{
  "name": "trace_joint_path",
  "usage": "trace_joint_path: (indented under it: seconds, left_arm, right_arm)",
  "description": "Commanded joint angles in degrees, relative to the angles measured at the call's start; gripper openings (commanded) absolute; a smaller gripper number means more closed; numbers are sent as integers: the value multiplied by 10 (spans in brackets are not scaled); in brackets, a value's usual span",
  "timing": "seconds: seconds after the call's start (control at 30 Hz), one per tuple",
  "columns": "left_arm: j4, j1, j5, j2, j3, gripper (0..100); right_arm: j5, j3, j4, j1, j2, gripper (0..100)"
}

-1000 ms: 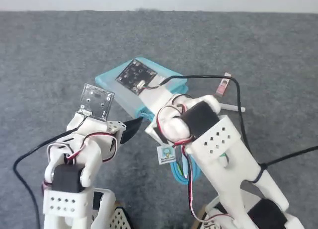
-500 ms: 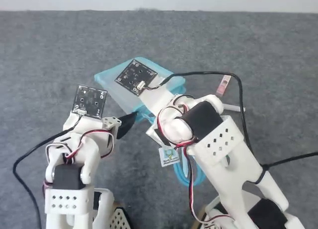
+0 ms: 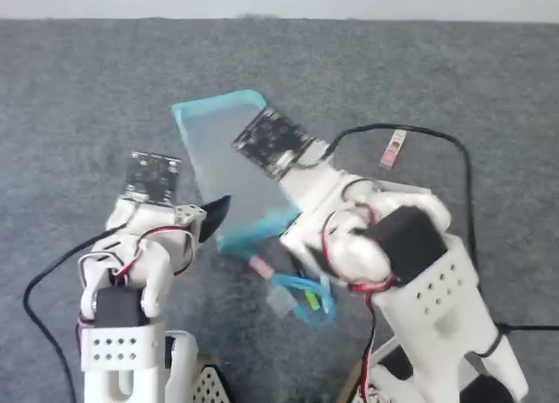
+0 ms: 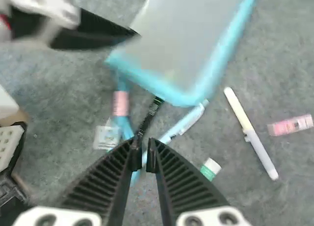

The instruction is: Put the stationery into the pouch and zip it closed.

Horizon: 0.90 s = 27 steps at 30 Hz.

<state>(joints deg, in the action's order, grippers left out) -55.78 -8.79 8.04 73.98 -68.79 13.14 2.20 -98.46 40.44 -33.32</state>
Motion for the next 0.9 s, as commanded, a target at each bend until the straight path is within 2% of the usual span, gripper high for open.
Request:
trace_joint_path:
  seconds: [0.0, 0.17, 0.3, 0.4, 0.53, 0.7, 0.87]
  left_arm:
    - [18, -28, 12, 3, 5, 360]
    - [18, -27, 12, 4, 9, 360]
    - [-7, -36, 12, 4, 29, 360]
    - [-29, -84, 12, 4, 58, 360]
    - [-33, -156, 17, -4, 85, 360]
    - [-63, -189, 39, -96, 164, 360]
    - [-112, -209, 40, -235, 285, 360]
  right_arm:
    - [10, -25, -5, -32, -20, 6]
    - [6, 40, 41, -22, -6, 7]
    - [-1, 186, 182, 43, 49, 9]
    - [-18, 243, 258, 75, 92, 15]
    - [-31, 247, 261, 107, 139, 136]
    - [-32, 246, 285, 119, 186, 307]
    - [-32, 247, 322, 159, 241, 287]
